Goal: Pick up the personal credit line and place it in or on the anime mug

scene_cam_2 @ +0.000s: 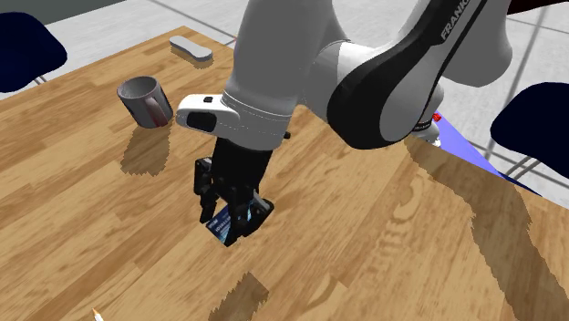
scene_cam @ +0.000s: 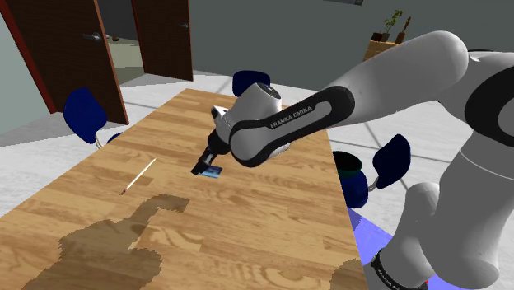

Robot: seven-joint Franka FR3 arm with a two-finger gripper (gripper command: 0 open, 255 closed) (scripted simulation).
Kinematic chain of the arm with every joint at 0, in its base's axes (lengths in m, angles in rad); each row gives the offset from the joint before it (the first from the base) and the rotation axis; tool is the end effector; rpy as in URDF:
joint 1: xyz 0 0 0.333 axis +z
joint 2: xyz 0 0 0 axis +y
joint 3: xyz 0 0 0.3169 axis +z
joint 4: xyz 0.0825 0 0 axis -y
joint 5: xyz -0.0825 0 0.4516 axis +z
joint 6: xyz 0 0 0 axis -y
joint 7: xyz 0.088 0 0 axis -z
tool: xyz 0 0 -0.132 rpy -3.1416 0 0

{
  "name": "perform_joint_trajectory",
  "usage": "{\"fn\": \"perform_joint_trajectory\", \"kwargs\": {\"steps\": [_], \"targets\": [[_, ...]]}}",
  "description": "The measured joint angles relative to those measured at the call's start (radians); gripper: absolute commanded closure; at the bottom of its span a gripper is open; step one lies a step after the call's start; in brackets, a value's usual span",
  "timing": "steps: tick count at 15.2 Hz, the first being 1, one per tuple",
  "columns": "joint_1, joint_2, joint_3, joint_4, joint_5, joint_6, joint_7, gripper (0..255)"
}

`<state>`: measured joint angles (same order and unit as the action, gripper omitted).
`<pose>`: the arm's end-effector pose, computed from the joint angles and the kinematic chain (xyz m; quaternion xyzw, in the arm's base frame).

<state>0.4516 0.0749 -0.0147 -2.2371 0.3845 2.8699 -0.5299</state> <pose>0.5849 0.2527 0.3308 -0.9112 -0.2946 -0.2747 0.0868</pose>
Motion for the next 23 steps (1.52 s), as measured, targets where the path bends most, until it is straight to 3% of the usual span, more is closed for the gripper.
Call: {"fn": "perform_joint_trajectory", "kwargs": {"steps": [17,23], "targets": [[-0.006,-0.119,-0.019,0.093,-0.140,-0.208,0.132,255],[-0.052,-0.100,-0.083,0.139,-0.046,-0.262,-0.039,255]]}}
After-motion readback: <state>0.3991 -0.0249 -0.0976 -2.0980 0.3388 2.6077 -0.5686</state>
